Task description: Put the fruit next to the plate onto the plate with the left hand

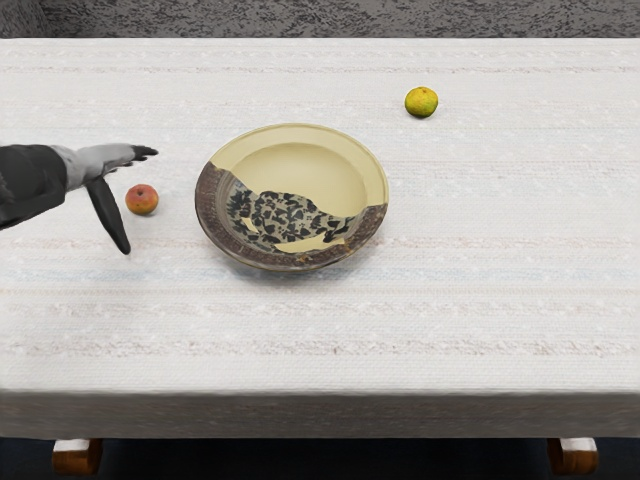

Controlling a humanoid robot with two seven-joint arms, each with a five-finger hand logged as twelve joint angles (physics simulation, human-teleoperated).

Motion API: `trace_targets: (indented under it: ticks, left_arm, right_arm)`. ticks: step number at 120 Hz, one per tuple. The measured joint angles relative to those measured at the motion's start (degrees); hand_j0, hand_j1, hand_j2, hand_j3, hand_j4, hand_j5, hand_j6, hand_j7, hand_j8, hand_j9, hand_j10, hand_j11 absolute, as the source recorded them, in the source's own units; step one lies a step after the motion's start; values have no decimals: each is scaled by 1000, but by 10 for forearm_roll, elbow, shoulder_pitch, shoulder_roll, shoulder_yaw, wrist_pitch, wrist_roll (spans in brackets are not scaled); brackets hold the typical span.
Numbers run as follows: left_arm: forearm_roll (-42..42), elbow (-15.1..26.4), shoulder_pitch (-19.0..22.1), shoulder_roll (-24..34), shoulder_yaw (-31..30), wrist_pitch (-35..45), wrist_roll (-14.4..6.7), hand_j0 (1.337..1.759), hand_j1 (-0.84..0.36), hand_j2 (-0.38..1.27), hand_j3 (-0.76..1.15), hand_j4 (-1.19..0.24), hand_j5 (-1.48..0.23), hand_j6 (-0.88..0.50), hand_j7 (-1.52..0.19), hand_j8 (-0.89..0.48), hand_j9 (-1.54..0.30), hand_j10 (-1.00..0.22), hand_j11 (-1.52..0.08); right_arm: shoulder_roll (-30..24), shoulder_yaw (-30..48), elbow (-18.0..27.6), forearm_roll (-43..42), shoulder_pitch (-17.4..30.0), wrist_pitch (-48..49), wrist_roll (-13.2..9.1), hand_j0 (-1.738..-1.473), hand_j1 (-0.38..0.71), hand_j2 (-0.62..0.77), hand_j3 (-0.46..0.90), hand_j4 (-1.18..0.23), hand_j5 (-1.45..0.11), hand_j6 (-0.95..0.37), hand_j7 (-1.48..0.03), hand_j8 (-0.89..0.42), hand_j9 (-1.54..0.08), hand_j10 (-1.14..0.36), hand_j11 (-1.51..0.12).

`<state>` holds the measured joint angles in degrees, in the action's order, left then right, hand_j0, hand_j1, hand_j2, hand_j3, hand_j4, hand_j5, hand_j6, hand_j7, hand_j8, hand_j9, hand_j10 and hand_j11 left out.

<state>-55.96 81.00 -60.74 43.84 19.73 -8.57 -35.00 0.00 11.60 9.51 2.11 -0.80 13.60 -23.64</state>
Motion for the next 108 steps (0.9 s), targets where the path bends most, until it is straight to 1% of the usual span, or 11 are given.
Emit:
trace_targets:
  ticks: [5,11,22,28,42,47,60,66,79,104,108]
  left_arm:
    - [-26,-7,0,-7,-5,17,0,1658,324,5,0,-26,-29,-27,-29,-26,-29,-25,-28]
    - [-47,-20,1,-31,-9,30,0,1658,324,6,0,-26,-29,-27,-29,-27,-29,-25,-29]
    - [-71,-74,8,-84,-14,62,0,1658,322,6,0,-28,-31,-29,-31,-29,-31,-27,-31]
    - [-78,-96,8,-97,-18,86,0,1658,318,7,0,-32,-36,-33,-36,-33,-36,-31,-36]
    - [-90,-138,11,-117,-50,140,0,1658,307,9,0,-40,-48,-42,-48,-41,-47,-40,-47]
    - [-92,-146,23,-119,-59,149,0,1658,305,10,0,-43,-50,-44,-50,-44,-50,-42,-50]
    - [-94,-158,23,-112,-73,160,0,1658,297,11,0,-49,-59,-51,-59,-50,-59,-49,-58]
    - [-95,-170,24,-117,-76,162,0,1658,286,13,0,-59,-72,-61,-71,-60,-71,-58,-71]
    - [-95,-193,24,-133,-80,164,0,1658,227,23,0,-108,-135,-109,-135,-109,-135,-107,-135]
    - [-96,-206,18,-154,-81,164,0,1658,139,38,0,-181,-231,-183,-230,-183,-230,-181,-230]
    - [-96,-213,17,-163,-81,164,0,1658,128,40,0,-190,-243,-192,-242,-191,-242,-190,-242]
  right_arm:
    - [0,0,1,0,0,0,0,-1658,-349,0,0,0,0,0,0,0,0,0,0]
    - [0,0,1,0,0,0,0,-1658,-349,0,0,0,0,0,0,0,0,0,0]
    - [0,0,2,0,0,-1,0,-1658,-349,0,0,0,0,0,0,0,0,0,0]
    - [0,0,2,0,0,-1,0,-1658,-349,0,0,0,0,0,0,0,0,0,0]
    - [0,0,2,0,-1,-1,0,-1658,-349,0,0,0,0,0,0,0,0,0,0]
    - [0,0,2,0,-1,-1,0,-1658,-349,0,0,0,0,0,0,0,0,0,0]
    - [0,0,3,0,-1,-1,0,-1658,-349,0,0,0,0,0,0,0,0,0,0]
    - [0,0,3,0,-1,-1,0,-1658,-349,0,0,0,0,0,0,0,0,0,0]
    - [0,0,3,-1,-1,-1,0,-1658,-349,0,0,0,0,0,0,0,0,0,0]
    - [0,0,3,-2,-1,0,0,-1658,-349,0,0,0,0,0,0,0,0,0,0]
    - [0,-1,3,-2,-1,0,0,-1658,-349,0,0,0,0,0,0,0,0,0,0]
